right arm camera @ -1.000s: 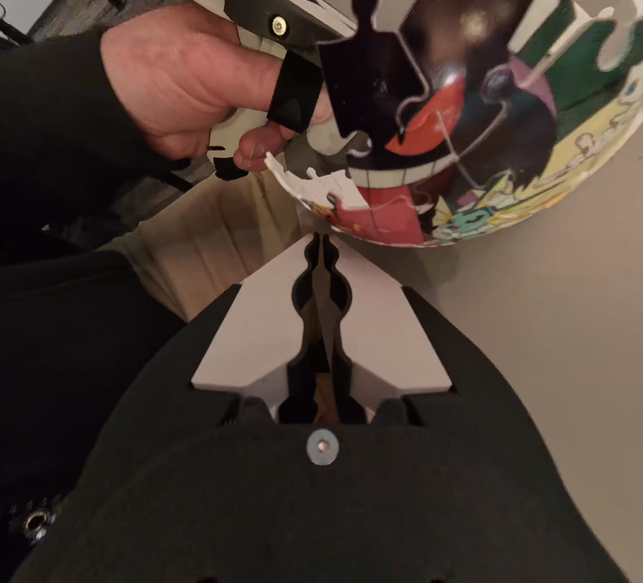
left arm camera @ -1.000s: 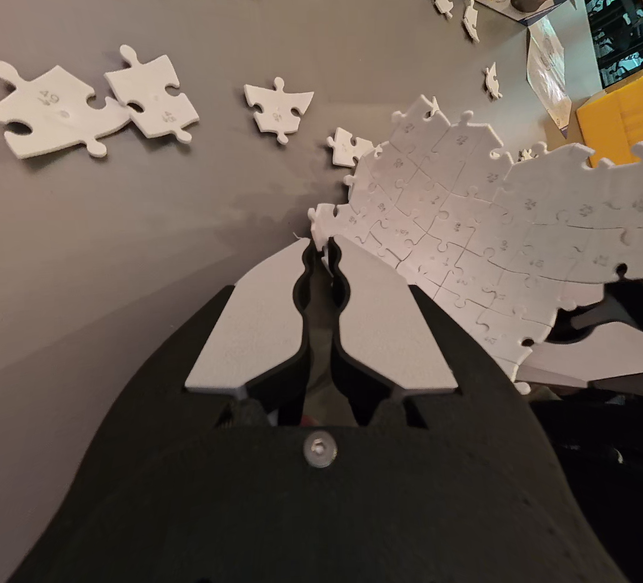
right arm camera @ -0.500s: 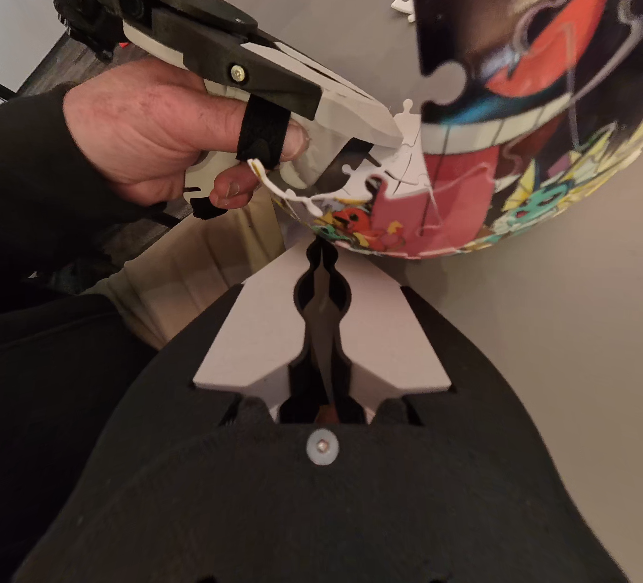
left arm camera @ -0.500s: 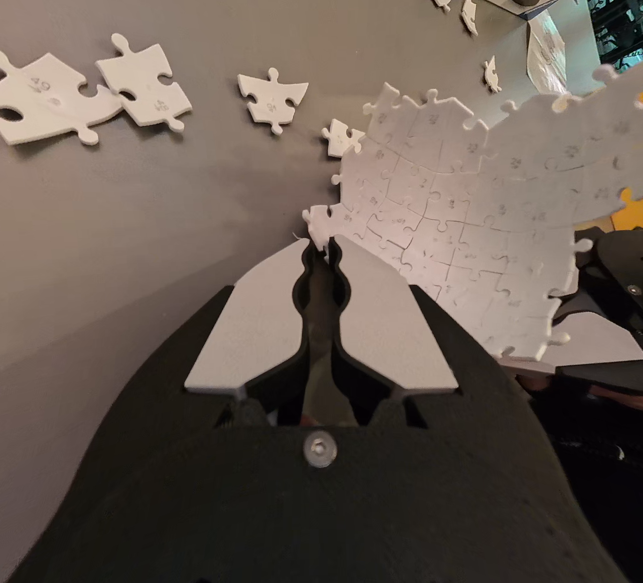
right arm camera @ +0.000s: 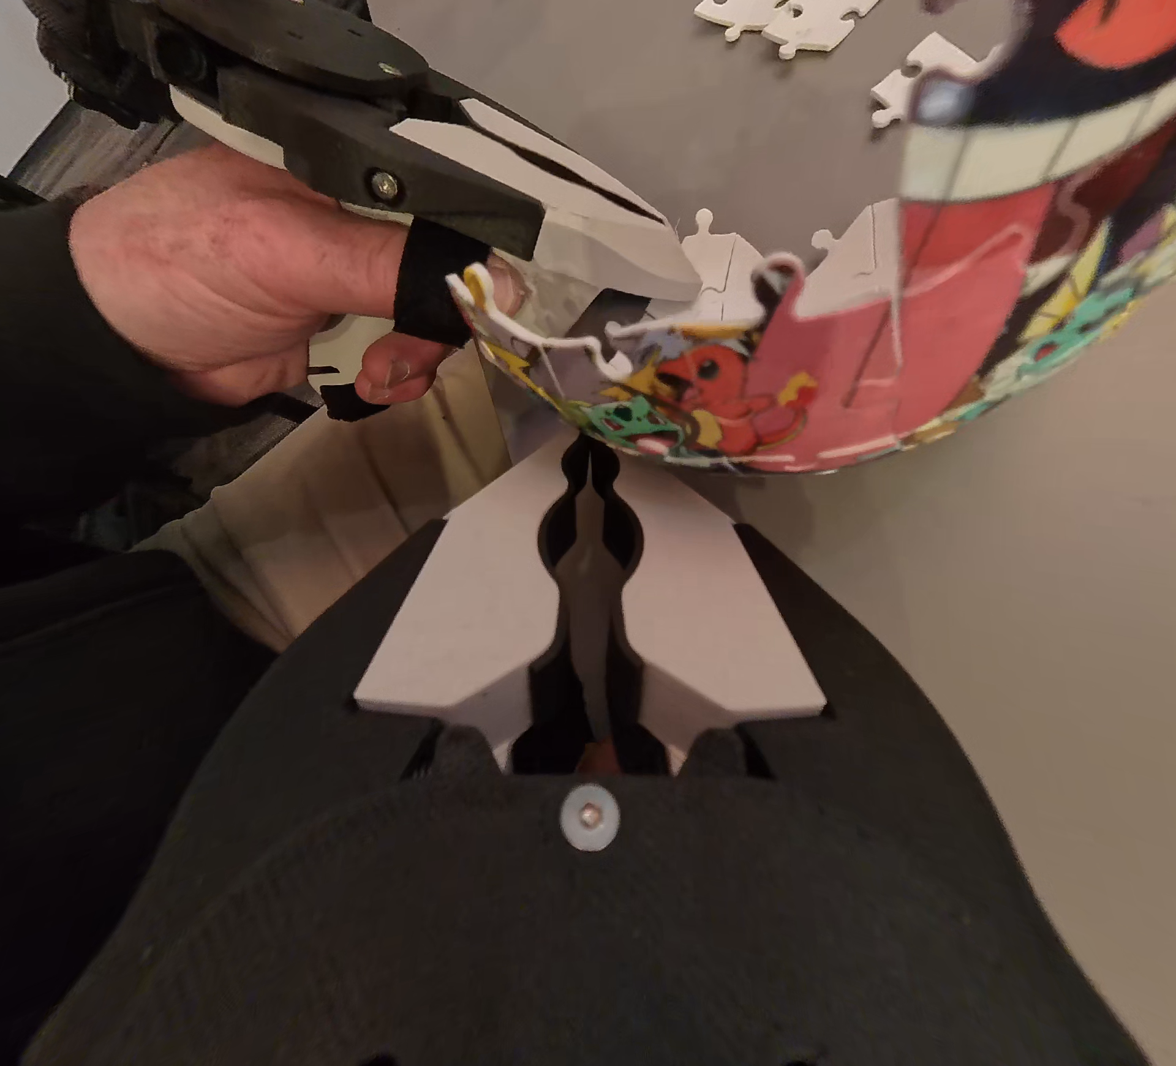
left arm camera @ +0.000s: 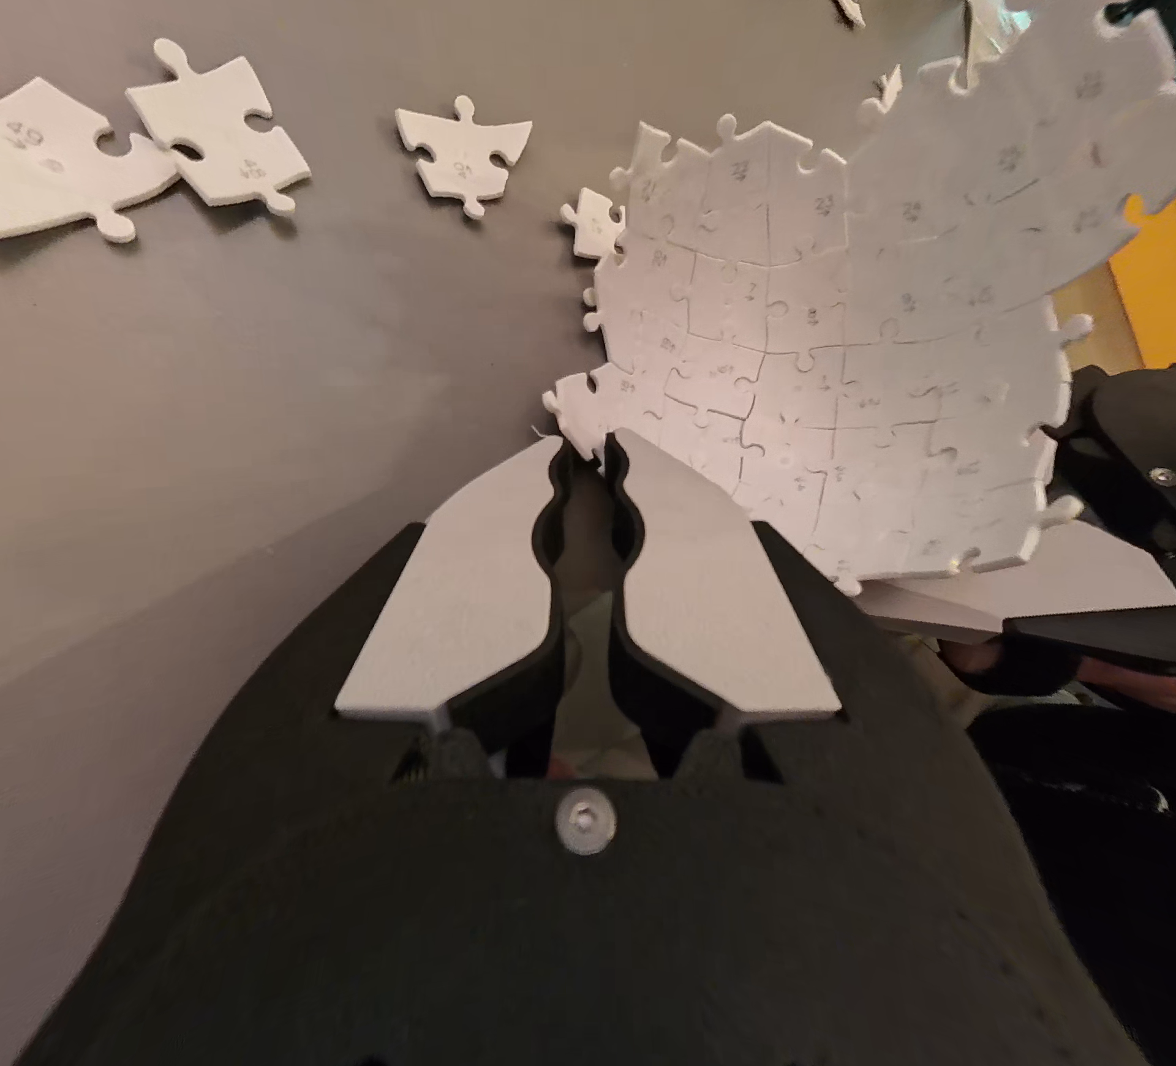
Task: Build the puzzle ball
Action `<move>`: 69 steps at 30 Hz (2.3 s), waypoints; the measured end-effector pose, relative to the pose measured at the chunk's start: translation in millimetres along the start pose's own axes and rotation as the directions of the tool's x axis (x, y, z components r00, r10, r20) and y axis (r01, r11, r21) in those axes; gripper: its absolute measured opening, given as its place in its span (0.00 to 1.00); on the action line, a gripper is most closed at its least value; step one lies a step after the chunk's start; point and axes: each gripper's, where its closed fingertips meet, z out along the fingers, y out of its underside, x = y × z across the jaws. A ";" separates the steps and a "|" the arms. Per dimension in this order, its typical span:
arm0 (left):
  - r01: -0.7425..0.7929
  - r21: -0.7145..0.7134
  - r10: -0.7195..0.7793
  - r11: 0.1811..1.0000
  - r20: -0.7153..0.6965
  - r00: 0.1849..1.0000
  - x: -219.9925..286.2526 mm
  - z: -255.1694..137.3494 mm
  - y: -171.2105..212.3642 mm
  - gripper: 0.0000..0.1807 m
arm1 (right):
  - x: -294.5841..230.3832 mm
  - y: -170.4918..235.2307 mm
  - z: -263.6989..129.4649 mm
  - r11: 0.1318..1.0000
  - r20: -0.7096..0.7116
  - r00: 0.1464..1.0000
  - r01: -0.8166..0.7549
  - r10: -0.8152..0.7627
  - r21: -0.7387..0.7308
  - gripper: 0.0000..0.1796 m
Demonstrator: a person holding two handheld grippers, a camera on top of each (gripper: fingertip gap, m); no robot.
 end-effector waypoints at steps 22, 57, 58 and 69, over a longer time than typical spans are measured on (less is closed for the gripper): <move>-0.107 -0.008 0.107 0.994 0.035 0.994 2.8 0.0 4.5 0.05 | 2.7 -1.1 0.8 1.000 -0.022 1.000 0.013 -0.013 0.004 0.00; 0.141 0.013 -0.138 0.990 -0.137 0.981 15.7 1.7 -12.0 0.14 | 4.0 -3.4 -1.6 1.000 -0.014 1.000 -0.004 0.005 0.023 0.00; 0.143 0.013 -0.140 0.990 -0.140 0.980 16.3 2.2 -13.1 0.11 | 3.7 -3.4 -1.5 1.000 -0.012 1.000 -0.003 0.003 0.022 0.00; 0.143 -0.024 -0.145 0.989 -0.124 0.982 13.8 8.1 -19.8 0.04 | 1.9 -3.4 -2.2 1.000 -0.006 1.000 0.004 -0.004 0.025 0.00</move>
